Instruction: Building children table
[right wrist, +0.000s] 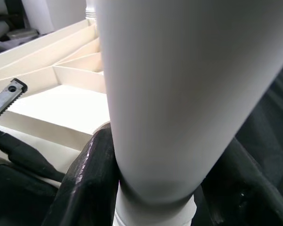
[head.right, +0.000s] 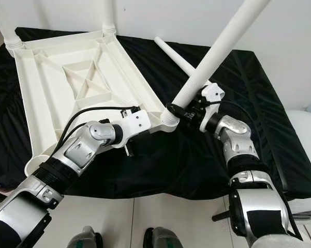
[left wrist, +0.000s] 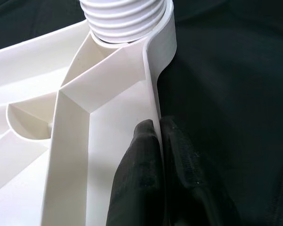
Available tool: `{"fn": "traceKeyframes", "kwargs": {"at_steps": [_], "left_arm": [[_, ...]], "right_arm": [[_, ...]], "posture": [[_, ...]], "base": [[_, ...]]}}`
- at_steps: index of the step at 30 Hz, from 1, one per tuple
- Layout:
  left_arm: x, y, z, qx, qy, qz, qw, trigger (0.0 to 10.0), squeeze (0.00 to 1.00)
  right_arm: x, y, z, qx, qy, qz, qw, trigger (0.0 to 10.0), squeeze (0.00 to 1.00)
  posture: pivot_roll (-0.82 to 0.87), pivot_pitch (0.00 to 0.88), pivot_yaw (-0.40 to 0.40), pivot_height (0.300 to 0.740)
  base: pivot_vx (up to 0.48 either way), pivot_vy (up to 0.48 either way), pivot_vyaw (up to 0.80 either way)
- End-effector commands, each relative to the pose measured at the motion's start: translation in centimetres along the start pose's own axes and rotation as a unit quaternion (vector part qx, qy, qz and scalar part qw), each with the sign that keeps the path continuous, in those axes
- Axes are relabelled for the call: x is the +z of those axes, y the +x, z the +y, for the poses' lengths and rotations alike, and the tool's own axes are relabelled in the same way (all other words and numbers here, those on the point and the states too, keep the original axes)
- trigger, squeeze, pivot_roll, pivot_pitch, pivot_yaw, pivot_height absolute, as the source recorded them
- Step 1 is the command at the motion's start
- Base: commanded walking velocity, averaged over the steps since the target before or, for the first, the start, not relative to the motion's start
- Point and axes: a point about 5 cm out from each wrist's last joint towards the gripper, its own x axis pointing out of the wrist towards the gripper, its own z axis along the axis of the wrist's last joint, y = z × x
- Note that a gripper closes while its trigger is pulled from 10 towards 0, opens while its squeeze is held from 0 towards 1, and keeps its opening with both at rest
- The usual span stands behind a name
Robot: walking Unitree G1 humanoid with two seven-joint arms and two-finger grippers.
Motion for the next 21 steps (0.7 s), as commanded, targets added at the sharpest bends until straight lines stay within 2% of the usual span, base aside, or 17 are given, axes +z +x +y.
{"fn": "traceKeyframes", "kwargs": {"at_steps": [1, 7, 12, 21], "left_arm": [[1.8, 0.4, -1.8, -0.051, 0.042, -0.038, 0.997, 10.0, 0.00], [1.8, 0.4, -2.0, -0.055, 0.044, -0.040, 0.997, 10.0, 0.00], [1.8, 0.4, -2.0, -0.056, 0.045, -0.041, 0.997, 10.0, 0.00], [1.9, 0.4, -2.2, -0.059, 0.049, -0.043, 0.996, 10.0, 0.00]], "right_arm": [[-5.0, -2.1, -0.7, -0.110, 0.055, 0.125, 0.985, 10.0, 0.00], [-3.6, -1.1, -1.1, -0.098, 0.066, 0.108, 0.987, 10.0, 0.00], [-3.7, -0.9, -1.1, -0.101, 0.066, 0.134, 0.984, 10.0, 0.00], [-2.4, 0.0, -1.5, -0.096, 0.060, 0.125, 0.986, 10.0, 0.00]], "posture": [[0.02, 0.093, -0.031, 0.740], [0.03, 0.090, -0.031, 0.740], [0.03, 0.088, -0.031, 0.740], [0.03, 0.076, -0.029, 0.740]], "base": [[0.000, 0.000, 0.00], [0.000, 0.000, 0.00], [0.000, 0.000, 0.00], [0.000, 0.000, 0.00]]}}
